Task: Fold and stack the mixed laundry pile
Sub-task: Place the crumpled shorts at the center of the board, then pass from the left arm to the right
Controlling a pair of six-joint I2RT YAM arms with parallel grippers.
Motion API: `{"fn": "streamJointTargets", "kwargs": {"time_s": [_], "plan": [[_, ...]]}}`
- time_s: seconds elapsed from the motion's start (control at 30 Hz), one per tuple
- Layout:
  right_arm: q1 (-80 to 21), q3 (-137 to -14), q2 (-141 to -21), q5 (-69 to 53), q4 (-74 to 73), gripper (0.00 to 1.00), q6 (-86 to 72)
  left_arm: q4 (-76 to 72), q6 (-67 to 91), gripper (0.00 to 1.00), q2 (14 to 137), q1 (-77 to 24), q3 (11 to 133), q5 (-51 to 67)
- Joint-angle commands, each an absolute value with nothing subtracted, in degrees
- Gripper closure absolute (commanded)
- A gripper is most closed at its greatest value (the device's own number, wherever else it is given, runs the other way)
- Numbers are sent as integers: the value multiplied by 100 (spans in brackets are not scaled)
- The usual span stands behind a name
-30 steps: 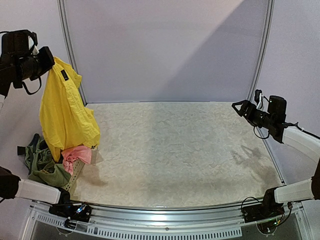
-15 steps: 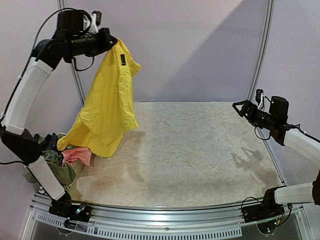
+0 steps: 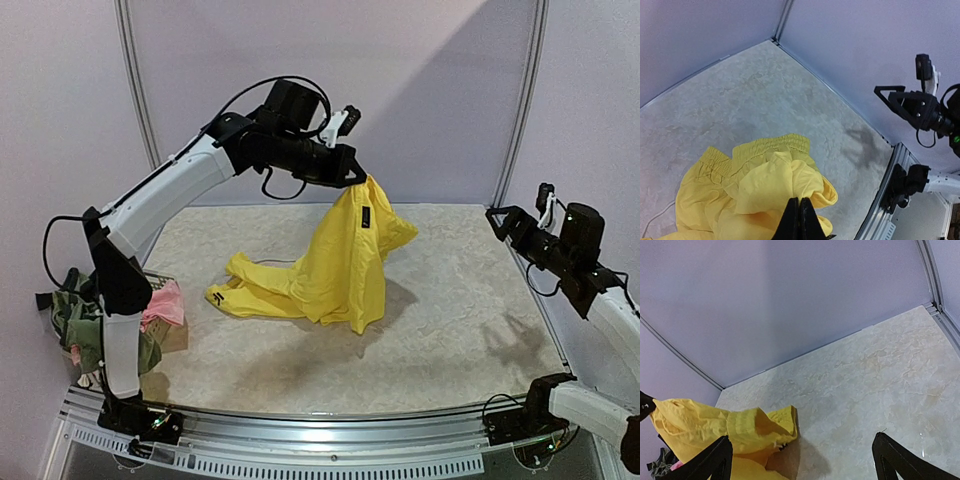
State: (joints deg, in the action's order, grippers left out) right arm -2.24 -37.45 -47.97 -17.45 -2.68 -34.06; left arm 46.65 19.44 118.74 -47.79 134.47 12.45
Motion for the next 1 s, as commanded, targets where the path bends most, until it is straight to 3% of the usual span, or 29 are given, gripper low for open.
{"fn": "streamJointTargets", "kwargs": {"time_s": [0.0,0.27,0.47,0.67,0.97], "plan": [[-251,-3265,-4560,-2065,504,1,-3497,4767,1430,100,11420,-4953,12950,1617],[-805,-2627,-5086,-4231,3115,2,-3504,4720,1227,100,10672,-4940,11865,997],[-2314,-2917,-5626,-4114,2648,3,-1800,4776,1202,100,10199,-4878,11258,709],[-2502,-3212,-6562,-3735,2819,6,-1129,4446,1259,100,9590,-4727,10164,676],[-2970,-3837,-8245,-4297,3077,24,-825,4029,1254,100,9089,-4643,9185,618]]}}
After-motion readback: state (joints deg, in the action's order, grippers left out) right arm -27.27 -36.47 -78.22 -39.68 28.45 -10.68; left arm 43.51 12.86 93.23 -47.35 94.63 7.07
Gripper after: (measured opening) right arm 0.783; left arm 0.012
